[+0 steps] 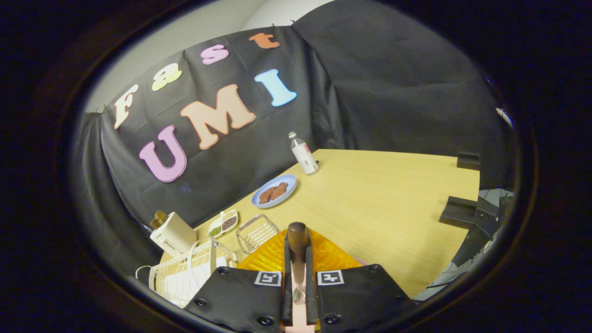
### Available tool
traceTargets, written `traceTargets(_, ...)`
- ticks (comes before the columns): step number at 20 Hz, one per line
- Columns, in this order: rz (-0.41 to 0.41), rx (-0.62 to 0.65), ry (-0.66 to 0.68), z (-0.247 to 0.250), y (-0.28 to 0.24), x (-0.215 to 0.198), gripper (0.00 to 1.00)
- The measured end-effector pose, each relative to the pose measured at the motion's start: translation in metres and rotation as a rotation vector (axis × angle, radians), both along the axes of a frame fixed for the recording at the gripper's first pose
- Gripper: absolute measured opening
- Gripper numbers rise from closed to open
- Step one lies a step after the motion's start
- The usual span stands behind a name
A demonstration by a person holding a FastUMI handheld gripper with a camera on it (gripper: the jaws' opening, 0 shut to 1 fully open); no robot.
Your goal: Take the plate from the dish rack, then take the spoon from the basket and place it into the plate.
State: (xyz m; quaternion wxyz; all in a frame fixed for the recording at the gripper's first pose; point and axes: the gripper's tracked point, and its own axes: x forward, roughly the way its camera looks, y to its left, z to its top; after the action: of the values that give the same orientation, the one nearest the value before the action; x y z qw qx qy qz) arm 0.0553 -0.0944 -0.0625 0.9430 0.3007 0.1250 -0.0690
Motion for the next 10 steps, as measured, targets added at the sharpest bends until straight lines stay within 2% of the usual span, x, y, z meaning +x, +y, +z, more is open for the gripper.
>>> traceTargets(3,0.012,0.017,0.002,-0.004,0.000,0.004,0.15)
traceTargets(10,-0.006,-0.032,0.068,-0.029,-0.024,0.013,0.19)
